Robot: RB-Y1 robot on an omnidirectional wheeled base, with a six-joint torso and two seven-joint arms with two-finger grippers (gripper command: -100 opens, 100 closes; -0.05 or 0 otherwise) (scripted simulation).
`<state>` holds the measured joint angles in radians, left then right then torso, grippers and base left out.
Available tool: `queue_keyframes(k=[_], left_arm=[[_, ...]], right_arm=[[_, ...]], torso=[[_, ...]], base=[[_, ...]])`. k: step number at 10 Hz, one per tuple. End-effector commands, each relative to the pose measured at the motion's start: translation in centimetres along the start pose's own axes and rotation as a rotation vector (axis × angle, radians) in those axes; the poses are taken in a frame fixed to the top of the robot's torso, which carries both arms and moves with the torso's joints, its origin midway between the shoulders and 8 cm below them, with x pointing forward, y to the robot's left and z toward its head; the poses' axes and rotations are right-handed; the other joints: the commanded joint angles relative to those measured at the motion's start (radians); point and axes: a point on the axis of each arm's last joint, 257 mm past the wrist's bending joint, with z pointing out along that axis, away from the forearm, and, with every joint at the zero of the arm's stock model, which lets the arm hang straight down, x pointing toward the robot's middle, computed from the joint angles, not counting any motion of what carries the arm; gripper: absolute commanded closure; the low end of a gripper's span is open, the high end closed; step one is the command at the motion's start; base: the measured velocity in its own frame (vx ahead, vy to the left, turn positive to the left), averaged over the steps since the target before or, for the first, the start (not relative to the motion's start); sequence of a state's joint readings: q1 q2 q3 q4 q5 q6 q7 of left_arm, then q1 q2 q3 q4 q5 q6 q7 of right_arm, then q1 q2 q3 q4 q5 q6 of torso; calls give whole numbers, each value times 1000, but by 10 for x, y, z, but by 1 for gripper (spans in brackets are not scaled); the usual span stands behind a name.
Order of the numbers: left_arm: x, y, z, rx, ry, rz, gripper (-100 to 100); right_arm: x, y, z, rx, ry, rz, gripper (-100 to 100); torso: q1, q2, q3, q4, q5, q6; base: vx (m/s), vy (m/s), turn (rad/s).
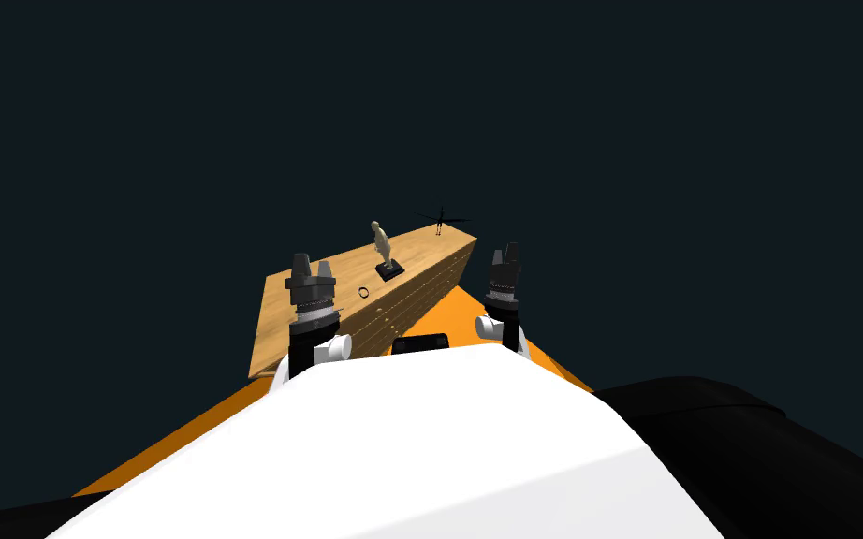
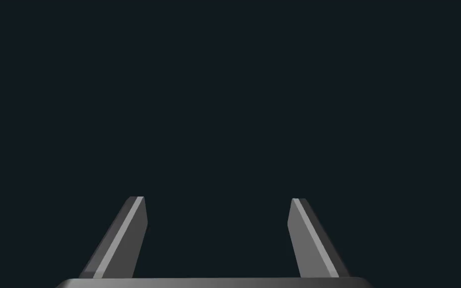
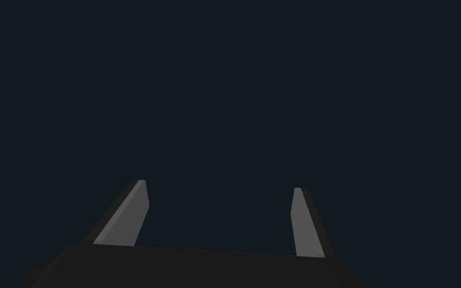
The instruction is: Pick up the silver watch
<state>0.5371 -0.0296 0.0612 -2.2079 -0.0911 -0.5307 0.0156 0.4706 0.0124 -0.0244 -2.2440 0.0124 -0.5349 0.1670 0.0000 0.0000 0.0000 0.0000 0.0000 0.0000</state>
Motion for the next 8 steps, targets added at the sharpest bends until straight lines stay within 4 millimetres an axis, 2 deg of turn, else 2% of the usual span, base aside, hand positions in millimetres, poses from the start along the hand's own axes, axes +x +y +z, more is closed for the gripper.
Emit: queue_keyframes(k=[1,4,8], left_arm=[[0,3,-2,-12,33,23,-100],[-8,16,-12,-68,90,84,-100],[-37,41,-34,-197,125,181,-100]], right_arm=[[0,0,0,0,0,0,0],[0,0,0,0,0,0,0],[0,0,0,0,0,0,0]], torso=[[0,0,0,0,0,0],[-1,-1,0,0,0,0],[-4,-1,-1,0,-1,0]], base=[[5,-10,-22],[12,-28,-36],[18,-56,-52]])
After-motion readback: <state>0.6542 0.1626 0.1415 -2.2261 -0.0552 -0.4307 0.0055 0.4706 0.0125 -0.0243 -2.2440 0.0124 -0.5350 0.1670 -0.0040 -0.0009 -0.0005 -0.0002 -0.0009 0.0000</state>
